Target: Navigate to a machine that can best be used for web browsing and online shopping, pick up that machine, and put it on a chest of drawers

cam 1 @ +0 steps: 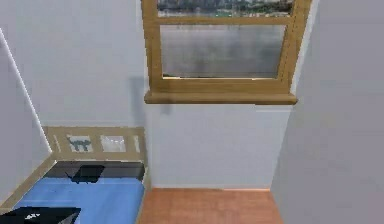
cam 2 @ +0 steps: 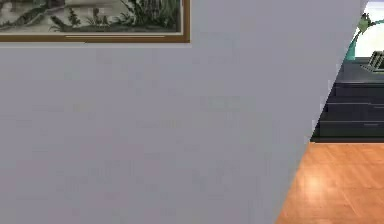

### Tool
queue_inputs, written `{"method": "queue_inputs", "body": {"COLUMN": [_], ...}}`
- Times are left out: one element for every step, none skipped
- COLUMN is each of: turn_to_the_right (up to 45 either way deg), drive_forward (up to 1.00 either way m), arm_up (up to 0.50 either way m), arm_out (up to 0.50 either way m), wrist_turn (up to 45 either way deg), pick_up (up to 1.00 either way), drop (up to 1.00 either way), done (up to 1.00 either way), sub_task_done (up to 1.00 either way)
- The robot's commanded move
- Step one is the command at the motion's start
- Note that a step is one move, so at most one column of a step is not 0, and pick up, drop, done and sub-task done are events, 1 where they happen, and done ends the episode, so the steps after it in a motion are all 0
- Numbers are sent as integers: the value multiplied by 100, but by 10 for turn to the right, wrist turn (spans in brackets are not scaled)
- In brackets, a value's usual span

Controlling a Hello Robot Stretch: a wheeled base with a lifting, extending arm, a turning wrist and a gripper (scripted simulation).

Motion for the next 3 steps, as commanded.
{"method": "queue_inputs", "body": {"turn_to_the_right": [-450,-450,-450], "drive_forward": [0,0,0], "arm_up": [0,0,0], "arm_out": [0,0,0], "wrist_turn": [0,0,0], "pick_up": [0,0,0], "drop": [0,0,0], "done": [0,0,0], "sub_task_done": [0,0,0]}}
